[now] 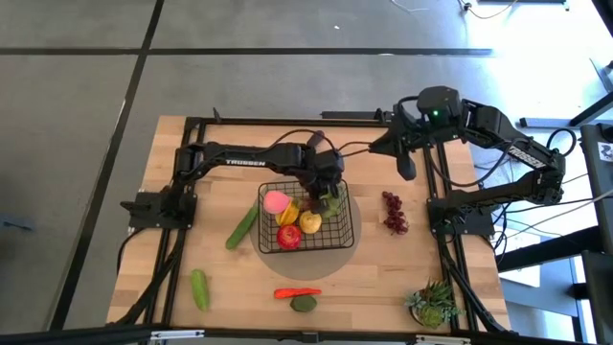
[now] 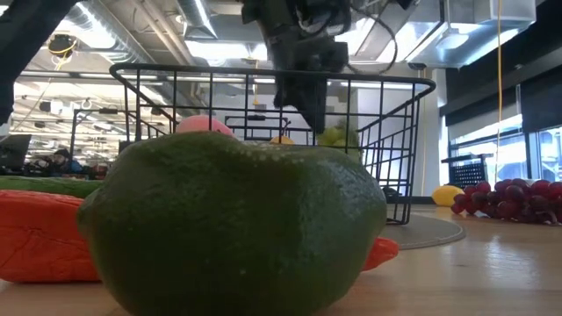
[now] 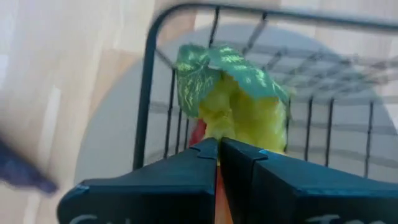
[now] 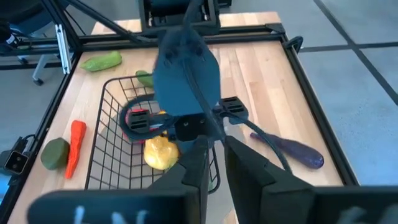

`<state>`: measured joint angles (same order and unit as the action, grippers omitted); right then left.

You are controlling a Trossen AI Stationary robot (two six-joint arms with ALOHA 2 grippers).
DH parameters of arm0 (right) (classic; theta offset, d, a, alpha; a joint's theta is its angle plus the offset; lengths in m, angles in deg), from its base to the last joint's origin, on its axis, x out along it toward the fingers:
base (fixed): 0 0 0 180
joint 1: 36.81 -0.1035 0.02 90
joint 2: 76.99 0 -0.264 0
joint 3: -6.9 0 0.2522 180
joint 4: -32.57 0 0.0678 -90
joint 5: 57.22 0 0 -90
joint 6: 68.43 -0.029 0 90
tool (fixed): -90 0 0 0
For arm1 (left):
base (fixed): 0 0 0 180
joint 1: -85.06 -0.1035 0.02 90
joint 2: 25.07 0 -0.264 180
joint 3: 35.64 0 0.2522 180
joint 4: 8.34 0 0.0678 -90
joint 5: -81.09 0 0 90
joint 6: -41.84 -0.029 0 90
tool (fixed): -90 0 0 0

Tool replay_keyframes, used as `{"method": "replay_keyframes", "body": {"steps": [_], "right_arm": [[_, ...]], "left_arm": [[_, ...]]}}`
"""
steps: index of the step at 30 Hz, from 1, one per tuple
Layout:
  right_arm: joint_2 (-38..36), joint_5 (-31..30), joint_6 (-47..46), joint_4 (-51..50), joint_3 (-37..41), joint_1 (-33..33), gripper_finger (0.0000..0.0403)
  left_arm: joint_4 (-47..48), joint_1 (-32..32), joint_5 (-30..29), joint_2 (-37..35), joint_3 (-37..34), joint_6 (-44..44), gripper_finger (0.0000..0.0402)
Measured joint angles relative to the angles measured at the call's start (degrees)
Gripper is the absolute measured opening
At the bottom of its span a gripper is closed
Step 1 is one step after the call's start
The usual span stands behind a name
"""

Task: Build produce basket
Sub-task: Put the green grapes into the black wire basket

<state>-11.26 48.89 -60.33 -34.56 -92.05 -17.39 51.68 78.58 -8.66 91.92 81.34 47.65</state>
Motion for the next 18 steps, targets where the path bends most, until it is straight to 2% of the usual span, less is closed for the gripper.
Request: {"method": "replay_keyframes", "body": {"steps": [3,11,18], "right_arm": [[0.00,1.70,1.19,-2.02,-0.02,0.02,0.0051],[0.00,13.83,2.88,-5.10,0.00,0.00,0.0051],[0.00,14.41,3.08,-5.46,0.00,-0.02,0.0051]], "left_arm": [[1.65,0.00,0.03,0.40,-0.31,0.00,0.0000],[0.78,0.00,-0.73,0.17,-0.15,-0.12,0.0000],[0.81,0.02,-2.98,0.17,-0.15,-0.04,0.0000]]}}
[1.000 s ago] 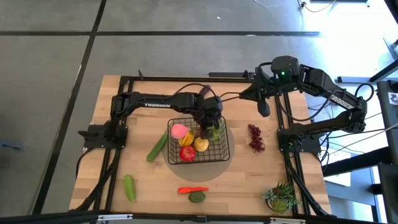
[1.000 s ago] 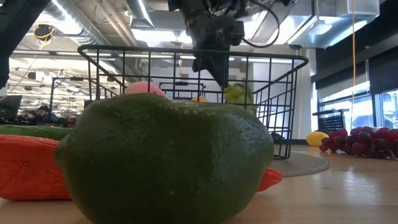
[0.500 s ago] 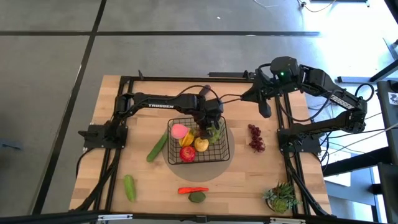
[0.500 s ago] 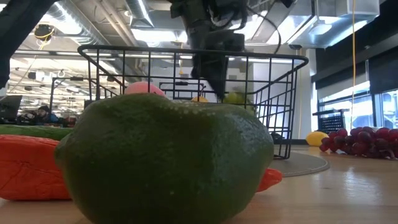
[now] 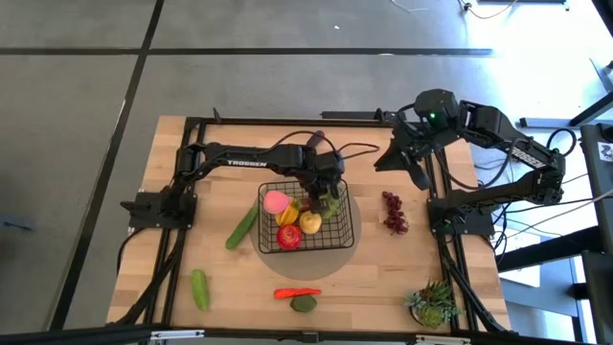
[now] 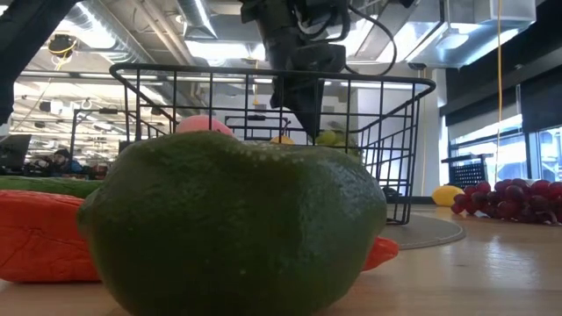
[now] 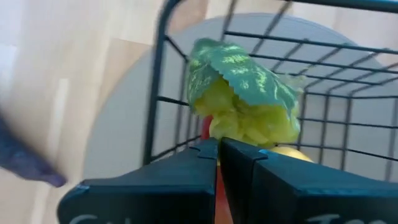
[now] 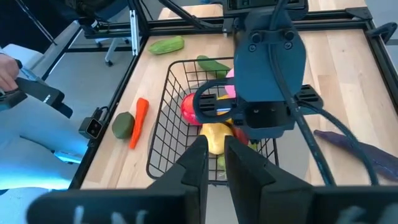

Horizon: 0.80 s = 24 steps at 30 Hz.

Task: Build produce basket
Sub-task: Put the green grapes into the black wire basket, then put the red grapes into the black wire basket

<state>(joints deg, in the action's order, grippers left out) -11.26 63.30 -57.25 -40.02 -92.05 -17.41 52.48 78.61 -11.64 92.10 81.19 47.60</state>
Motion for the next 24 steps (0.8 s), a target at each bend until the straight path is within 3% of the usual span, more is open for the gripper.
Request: {"method": "replay_keyframes", "body": {"steps": [6,15,24], "right_arm": [[0.00,0.00,-0.06,0.21,0.00,0.00,0.0051],[0.00,-0.23,0.00,0.24,0.00,0.00,0.0051],[-0.01,-2.42,-0.32,-0.64,0.00,0.04,0.0051]], "left_arm": [[0.04,-0.09,-1.41,0.00,0.00,-1.76,0.0008],[0.09,0.09,-3.72,0.00,0.00,-1.84,0.0067],[4.41,0.09,-3.82,-1.96,0.90,0.76,0.0070]]}}
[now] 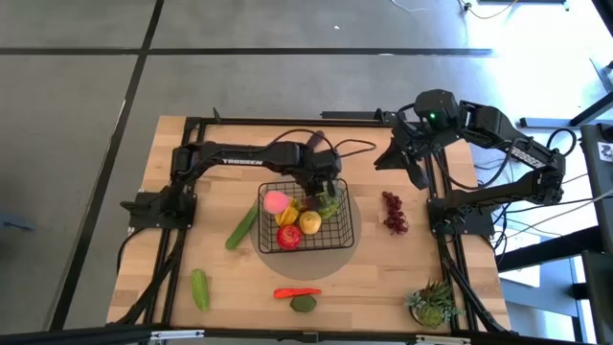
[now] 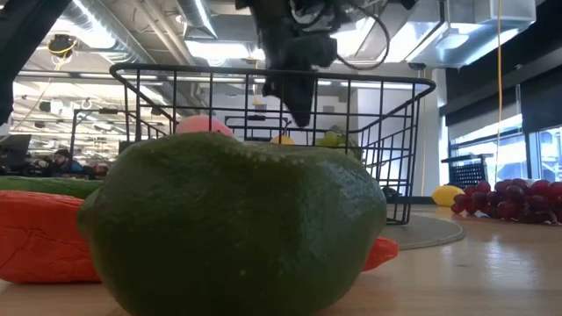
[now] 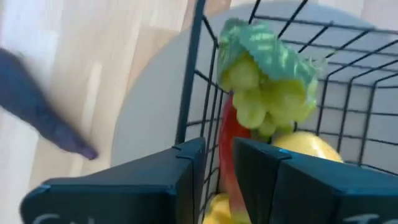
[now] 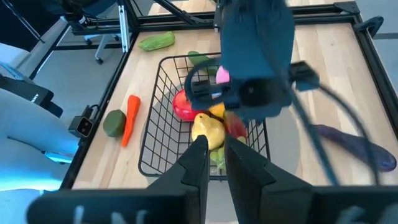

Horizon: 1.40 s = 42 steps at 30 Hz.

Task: Build produce basket
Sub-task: Put the red grapes into the black wire basket

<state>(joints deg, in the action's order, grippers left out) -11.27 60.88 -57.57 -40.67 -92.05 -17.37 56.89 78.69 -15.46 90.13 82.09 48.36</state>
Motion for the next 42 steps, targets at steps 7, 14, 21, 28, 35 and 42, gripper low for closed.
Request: {"method": "replay_keyframes", "body": {"steps": [7,14,21,28,35,42], "right_arm": [[-2.17,-9.43,-5.08,-6.06,0.00,-0.63,0.0051],[-3.49,-17.84,-22.48,-20.00,0.02,-2.43,0.0051],[-2.25,-18.00,-35.43,-29.33,2.74,-5.03,0.0051],[-1.76,-16.11,-46.65,-27.86,11.26,-5.35,0.0052],[-1.61,-5.78,-60.89,-20.15,21.17,-6.19,0.0052],[-1.61,-3.99,-77.87,-11.95,30.49,-10.90,0.0052]], "left_arm": [[7.45,0.00,-2.24,-3.82,5.35,3.11,0.0070],[10.32,-0.31,-2.97,-10.93,7.84,9.74,0.0072],[12.45,-0.47,-4.59,-17.89,7.84,11.35,0.0069],[14.12,-0.48,-6.40,-21.85,7.84,10.76,0.0069],[17.00,-0.48,-6.41,-23.39,7.82,8.06,0.0072],[20.13,-0.48,-8.20,-23.39,7.77,5.25,0.0071]]}}
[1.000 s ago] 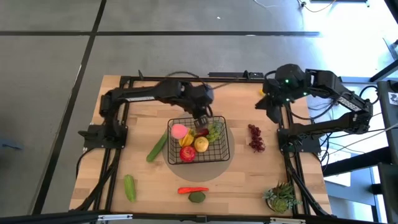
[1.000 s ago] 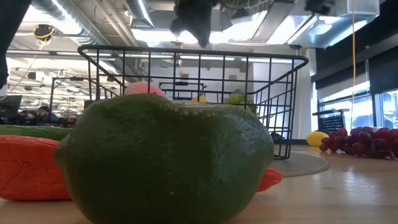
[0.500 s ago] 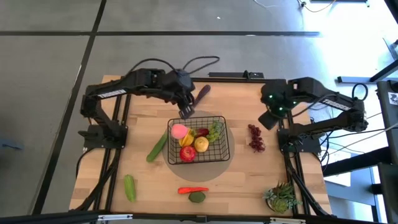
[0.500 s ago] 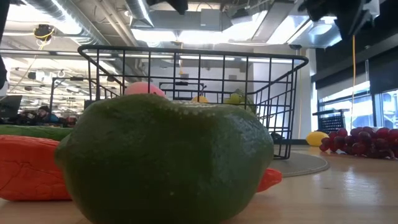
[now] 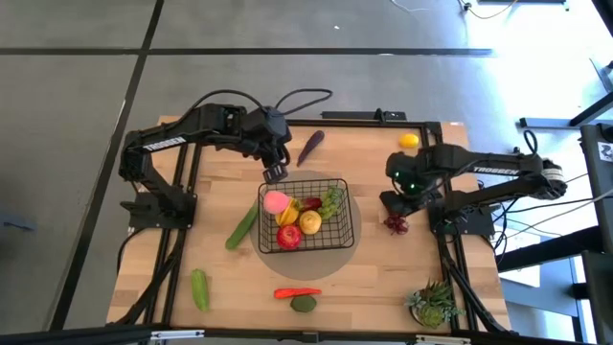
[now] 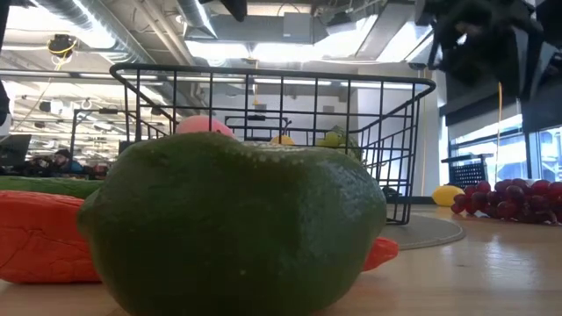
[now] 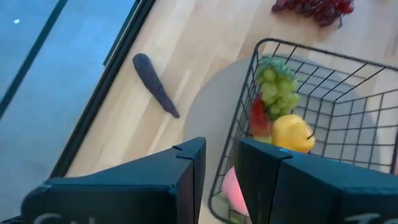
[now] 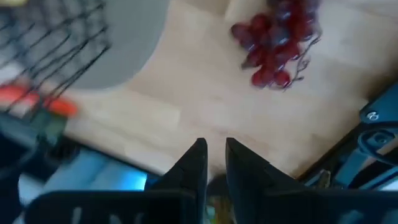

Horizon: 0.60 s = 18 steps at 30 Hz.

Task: Build produce basket
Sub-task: Put the red grapes into the black wire basket

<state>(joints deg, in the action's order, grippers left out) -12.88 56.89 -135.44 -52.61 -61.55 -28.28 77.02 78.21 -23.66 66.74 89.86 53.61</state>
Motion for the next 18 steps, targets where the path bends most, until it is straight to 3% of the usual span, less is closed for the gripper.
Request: {"method": "replay_keyframes", "body": {"steps": [7,18], "right_arm": [[0.00,-12.65,-7.79,3.40,5.28,-3.22,0.0052],[0.00,-12.72,-6.11,12.33,13.53,-3.17,0.0052]], "left_arm": [[-0.12,0.00,-0.43,0.02,0.00,-1.04,0.0069],[-0.21,-0.02,-0.65,0.04,0.00,-1.88,0.0069]]}}
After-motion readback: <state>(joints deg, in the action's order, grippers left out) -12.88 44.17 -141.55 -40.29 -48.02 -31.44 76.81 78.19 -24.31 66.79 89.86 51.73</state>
